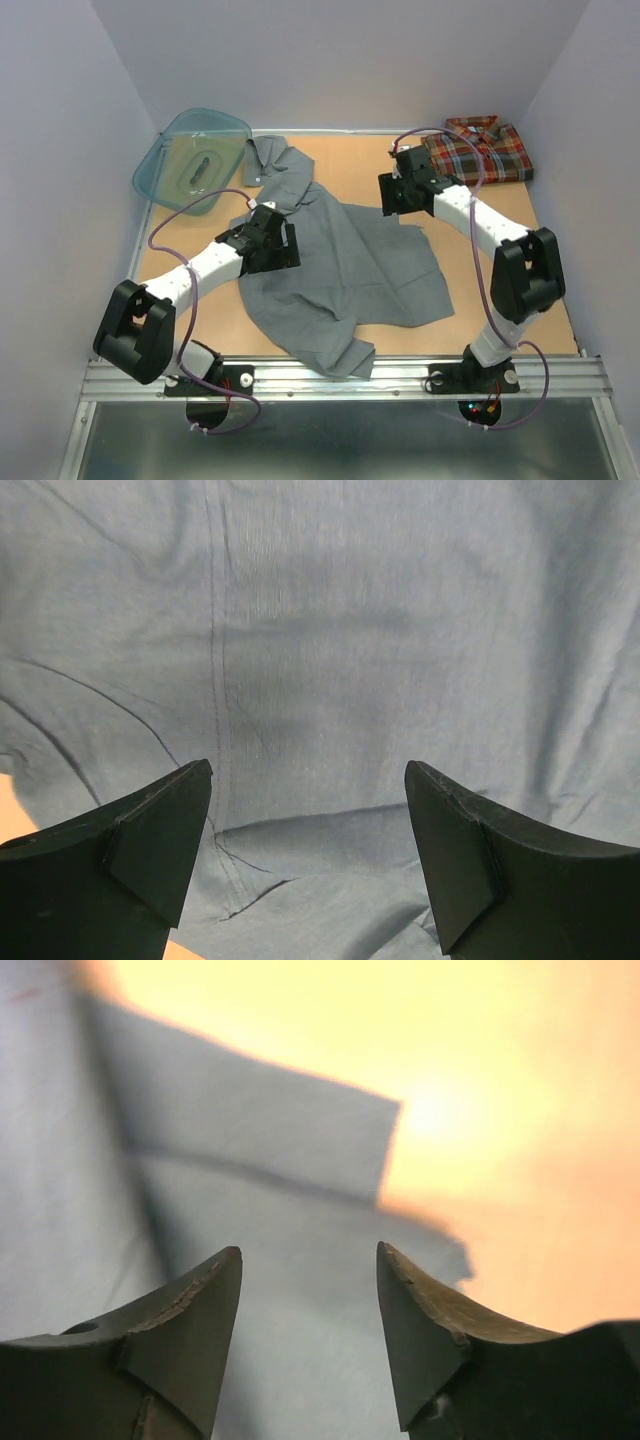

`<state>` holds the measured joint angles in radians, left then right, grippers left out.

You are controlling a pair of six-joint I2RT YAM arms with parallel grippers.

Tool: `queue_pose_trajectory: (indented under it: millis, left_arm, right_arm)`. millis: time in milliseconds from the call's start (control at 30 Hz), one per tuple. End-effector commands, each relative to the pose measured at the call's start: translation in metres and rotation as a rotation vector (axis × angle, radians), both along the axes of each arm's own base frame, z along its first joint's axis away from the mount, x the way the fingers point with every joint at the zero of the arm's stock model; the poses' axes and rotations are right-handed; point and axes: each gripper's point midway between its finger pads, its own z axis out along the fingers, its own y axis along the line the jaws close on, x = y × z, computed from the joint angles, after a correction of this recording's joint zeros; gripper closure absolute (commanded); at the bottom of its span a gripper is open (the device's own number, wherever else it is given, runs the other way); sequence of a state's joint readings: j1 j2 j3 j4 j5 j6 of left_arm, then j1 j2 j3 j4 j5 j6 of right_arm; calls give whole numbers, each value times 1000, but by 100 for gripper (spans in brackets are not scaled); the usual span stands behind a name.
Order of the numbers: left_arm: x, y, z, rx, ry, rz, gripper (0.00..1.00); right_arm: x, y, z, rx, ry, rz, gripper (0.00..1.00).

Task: Fold and stack the long sleeve shirts
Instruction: Flatten the shirt out

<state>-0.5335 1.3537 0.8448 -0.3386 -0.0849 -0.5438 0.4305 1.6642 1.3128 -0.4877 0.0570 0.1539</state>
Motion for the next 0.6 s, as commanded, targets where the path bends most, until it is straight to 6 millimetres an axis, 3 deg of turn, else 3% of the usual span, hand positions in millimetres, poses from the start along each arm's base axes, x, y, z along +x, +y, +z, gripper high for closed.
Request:
queue_pose_trajectory:
  millis: [0,100,133,233,567]
  left_arm:
    - [-6,-10,-15,-38,31,-23,11]
    - [-11,-12,-26,-34,53,-43,11]
    - [-12,-12,-29,-29,59,-49,10]
    - [-18,-12,-39,-17,88,-72,10]
    - [-37,-10,-56,-20,155,-112,10]
  right_arm:
    - [36,-20,-4,-69,-8,-51,37]
    - [60,-24,-23,-91,8,-87,37]
    - [65,-25,-41,-100,40,-96,37]
    - [83,-26,-54,-106,40,-110,38]
    - [82,-27,-104,-145,121,-115,40]
